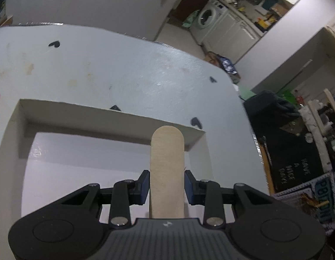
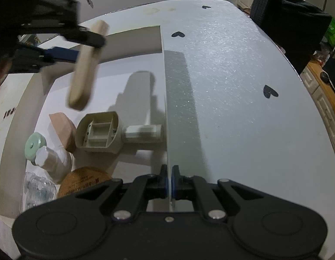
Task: Organize rigid objects
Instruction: 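Carry the wooden bar with the left tool into the tray and release, then move the left tool to the white USB charger and close on it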
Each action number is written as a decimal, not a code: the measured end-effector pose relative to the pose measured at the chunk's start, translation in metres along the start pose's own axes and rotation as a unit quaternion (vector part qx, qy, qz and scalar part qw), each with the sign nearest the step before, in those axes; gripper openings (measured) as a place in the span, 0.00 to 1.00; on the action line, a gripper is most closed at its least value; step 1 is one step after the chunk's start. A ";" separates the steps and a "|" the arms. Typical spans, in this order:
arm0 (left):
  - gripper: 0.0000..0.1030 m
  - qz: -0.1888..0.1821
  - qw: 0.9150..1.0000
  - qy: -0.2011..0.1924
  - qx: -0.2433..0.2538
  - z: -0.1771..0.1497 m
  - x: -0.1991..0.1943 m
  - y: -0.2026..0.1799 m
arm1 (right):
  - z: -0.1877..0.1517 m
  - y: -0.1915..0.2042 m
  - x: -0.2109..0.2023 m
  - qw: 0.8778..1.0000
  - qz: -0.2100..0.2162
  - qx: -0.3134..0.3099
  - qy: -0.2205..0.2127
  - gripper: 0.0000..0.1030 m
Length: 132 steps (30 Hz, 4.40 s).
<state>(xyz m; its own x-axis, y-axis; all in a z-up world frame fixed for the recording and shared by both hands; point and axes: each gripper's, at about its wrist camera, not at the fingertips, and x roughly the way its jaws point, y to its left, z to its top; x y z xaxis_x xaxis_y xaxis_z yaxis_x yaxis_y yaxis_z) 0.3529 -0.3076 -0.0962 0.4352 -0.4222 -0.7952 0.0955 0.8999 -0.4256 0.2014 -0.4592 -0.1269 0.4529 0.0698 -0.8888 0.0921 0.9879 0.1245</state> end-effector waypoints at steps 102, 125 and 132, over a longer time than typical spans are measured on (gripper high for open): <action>1.00 0.204 0.969 -0.092 0.101 -0.090 -0.108 0.215 | 0.002 -0.004 0.004 1.000 -0.012 0.015 0.010 0.04; 0.73 0.128 0.980 -0.108 0.107 -0.059 -0.085 0.202 | 0.001 -0.003 0.003 1.000 -0.018 0.023 0.008 0.05; 0.63 0.137 0.978 -0.112 0.106 -0.051 -0.082 0.206 | 0.001 -0.004 0.003 1.000 -0.018 0.024 0.007 0.05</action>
<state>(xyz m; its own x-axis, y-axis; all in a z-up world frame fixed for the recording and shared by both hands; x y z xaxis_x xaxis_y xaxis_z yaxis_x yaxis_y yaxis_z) 0.2909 -0.0927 -0.1405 0.6542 -0.1481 -0.7417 0.1201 0.9885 -0.0915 0.2034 -0.4628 -0.1299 0.4358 0.0375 -0.8993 0.1512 0.9819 0.1142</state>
